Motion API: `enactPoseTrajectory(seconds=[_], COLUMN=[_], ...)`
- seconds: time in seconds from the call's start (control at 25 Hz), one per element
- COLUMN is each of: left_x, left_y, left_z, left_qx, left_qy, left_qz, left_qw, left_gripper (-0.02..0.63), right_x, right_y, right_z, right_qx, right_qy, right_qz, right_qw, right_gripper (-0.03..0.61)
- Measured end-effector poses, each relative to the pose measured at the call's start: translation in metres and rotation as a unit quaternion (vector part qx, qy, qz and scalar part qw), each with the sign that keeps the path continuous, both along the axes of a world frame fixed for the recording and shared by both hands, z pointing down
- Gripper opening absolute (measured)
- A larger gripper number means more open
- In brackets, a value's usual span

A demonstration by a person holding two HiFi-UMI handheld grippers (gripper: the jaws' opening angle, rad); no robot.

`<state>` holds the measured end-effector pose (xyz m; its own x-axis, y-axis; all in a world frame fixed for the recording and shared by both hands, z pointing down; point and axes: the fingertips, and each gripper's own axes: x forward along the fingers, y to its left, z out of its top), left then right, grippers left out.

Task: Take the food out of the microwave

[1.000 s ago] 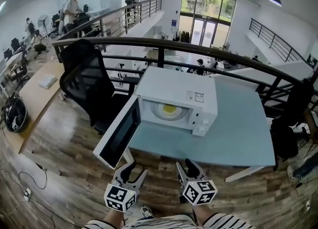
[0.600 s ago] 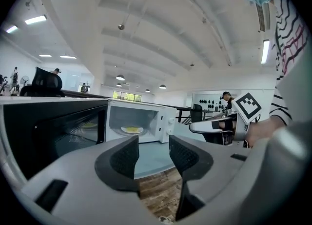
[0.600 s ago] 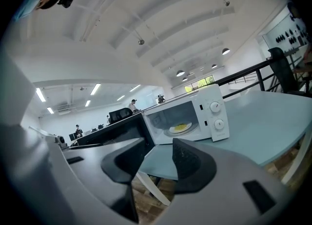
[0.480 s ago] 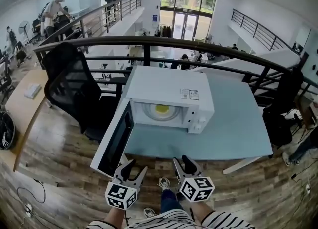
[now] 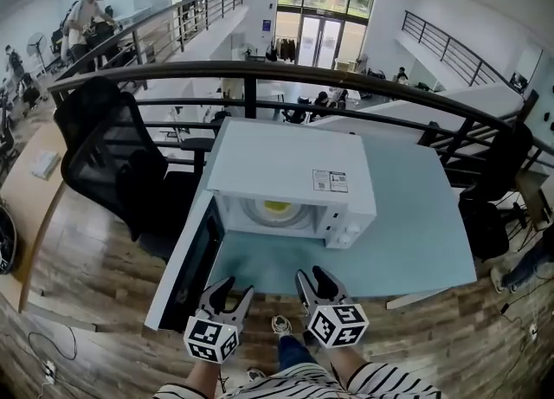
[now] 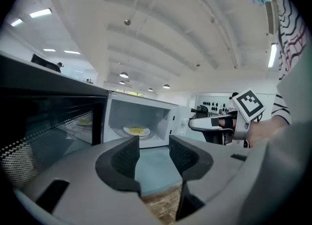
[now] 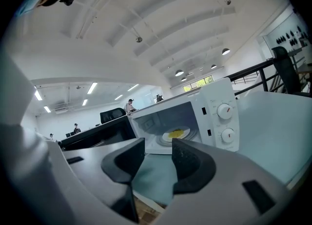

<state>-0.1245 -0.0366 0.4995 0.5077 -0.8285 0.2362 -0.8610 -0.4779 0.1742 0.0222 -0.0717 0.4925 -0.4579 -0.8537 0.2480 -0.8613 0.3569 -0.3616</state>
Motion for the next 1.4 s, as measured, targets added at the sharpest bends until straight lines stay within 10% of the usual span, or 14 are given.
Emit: enactPoseTrajectory(seconds=[1.4], left_x=[0.021], left_y=[-0.214], left_z=[0.072], left_qx=[-0.053], left_qy=[-0.013], left_qz=[-0.014], left_qw=[0.9984], left_gripper=[0.176], right_x=[-0.005], right_y=[-0.19], right_z=[0.098], right_qx=[-0.052], right_qy=[0.007], right_qz=[0.052], right_qw=[0.997], right_gripper=[0.176])
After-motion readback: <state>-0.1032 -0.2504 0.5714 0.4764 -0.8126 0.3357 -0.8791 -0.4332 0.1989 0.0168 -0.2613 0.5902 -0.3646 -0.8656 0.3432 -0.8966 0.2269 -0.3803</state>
